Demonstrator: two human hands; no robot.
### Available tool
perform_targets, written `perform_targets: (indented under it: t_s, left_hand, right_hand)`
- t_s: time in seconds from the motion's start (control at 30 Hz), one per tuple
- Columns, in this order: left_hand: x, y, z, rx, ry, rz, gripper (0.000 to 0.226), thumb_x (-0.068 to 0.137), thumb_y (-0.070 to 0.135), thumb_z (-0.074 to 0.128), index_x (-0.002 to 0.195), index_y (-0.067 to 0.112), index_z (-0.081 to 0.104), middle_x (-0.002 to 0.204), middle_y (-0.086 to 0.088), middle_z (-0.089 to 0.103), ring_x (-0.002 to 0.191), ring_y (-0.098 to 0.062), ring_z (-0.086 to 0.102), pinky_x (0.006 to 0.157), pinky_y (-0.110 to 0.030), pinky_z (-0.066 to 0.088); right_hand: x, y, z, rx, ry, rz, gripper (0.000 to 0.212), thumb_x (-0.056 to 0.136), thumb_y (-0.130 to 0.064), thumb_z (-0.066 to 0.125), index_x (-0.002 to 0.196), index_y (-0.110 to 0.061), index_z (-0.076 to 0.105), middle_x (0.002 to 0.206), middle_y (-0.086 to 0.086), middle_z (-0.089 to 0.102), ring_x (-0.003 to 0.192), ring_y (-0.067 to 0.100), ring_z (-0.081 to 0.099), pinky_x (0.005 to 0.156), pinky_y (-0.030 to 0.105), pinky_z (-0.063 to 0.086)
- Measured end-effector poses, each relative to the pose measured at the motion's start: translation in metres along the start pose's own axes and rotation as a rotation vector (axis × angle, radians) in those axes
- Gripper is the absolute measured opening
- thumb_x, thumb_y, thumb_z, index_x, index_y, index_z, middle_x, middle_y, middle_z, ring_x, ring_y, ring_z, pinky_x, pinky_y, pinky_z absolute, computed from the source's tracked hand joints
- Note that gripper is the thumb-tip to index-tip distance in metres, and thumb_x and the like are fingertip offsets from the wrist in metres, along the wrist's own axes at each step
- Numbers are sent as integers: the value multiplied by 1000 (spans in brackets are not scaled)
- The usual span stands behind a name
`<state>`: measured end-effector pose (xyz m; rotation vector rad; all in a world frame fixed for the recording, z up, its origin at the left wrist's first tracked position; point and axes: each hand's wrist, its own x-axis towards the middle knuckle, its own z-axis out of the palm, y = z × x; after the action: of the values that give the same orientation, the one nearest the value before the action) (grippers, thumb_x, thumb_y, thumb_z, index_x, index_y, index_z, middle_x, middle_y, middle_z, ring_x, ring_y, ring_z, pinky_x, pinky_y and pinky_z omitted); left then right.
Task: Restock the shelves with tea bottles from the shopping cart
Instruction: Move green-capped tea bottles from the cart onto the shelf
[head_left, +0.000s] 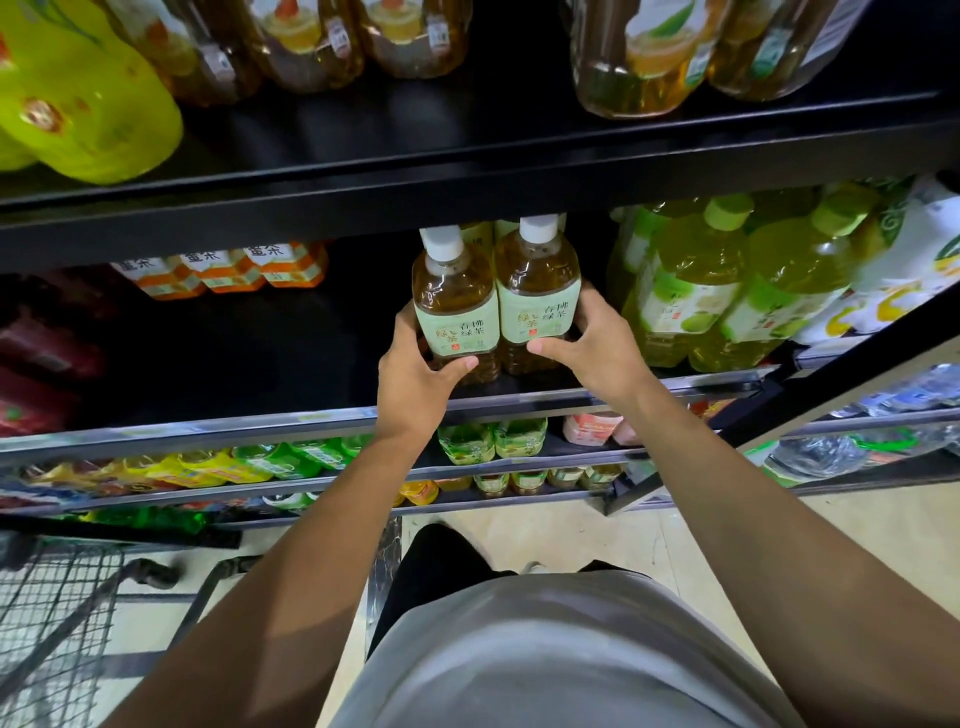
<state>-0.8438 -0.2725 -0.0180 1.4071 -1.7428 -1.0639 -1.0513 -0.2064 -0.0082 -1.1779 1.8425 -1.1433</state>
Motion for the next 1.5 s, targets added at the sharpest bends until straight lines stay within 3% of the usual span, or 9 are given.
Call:
perform_targets:
  t_s: [0.23,0.47,0.6,0.77,0.9,1.03,1.17,1.3,1.5]
  left_hand:
    - [-1,6,2,36,18,14,80,80,13,86,146,20,43,130,5,67,123,-9,59,105,-40,53]
    - [14,8,8,92,6,40,79,80,16,86,147,19,44,128,4,68,122,-9,60,101,-22,49]
    - [22,8,8,111,-22,31,78,80,18,86,146,21,44,127,4,69,123,-14,62,107,-34,51]
    - [20,12,6,171,-103,-2,77,89,19,78,152,19,34,136,-1,64,129,-18,57,101,-25,42]
    - [16,9,6,268,-154,-13,69,96,29,68,152,17,30,143,-4,58,132,-24,54,102,-34,45]
    - [3,1,-1,570,-189,7,81,97,45,62,157,7,24,160,-14,37,149,-32,30,118,-48,34]
    - [-18,-4,-17,759,-228,35,85,101,56,47,163,15,5,172,-4,-1,157,-27,-8,125,-47,11]
    - [-33,-4,-37,807,-232,106,86,100,60,44,163,25,-2,171,0,-10,156,-27,-14,126,-49,8]
    - [-45,21,-71,793,-280,243,86,99,63,41,162,32,-9,170,4,-17,156,-25,-17,125,-49,9]
  right_hand:
    - [-14,3,16,40,145,-38,61,83,-17,83,136,-24,53,128,-9,67,124,6,59,107,42,51]
    - [-8,0,19,10,211,-25,58,86,-19,81,137,-19,53,129,-6,67,124,8,59,108,39,50]
    - [-3,3,18,-22,198,3,63,85,-19,82,140,-19,50,131,-4,67,126,11,59,109,39,50]
    - [-4,4,22,-123,205,-11,58,88,-16,79,137,-15,49,133,0,65,128,14,57,108,39,49]
    - [-8,5,23,-247,188,5,66,86,-21,80,140,-18,43,136,0,62,130,19,55,105,43,50]
    - [-23,5,23,-438,107,28,94,90,-36,74,160,-15,15,153,8,46,144,28,38,114,50,41]
    - [-45,-1,27,-651,129,9,93,98,-51,57,162,-9,5,165,12,23,151,33,17,124,50,20]
    - [-65,-14,34,-701,168,52,86,99,-59,46,163,-19,4,170,9,8,154,34,5,124,51,8]
    - [-94,-63,55,-711,216,-41,80,100,-58,43,162,-27,3,170,8,0,155,32,2,125,53,8]
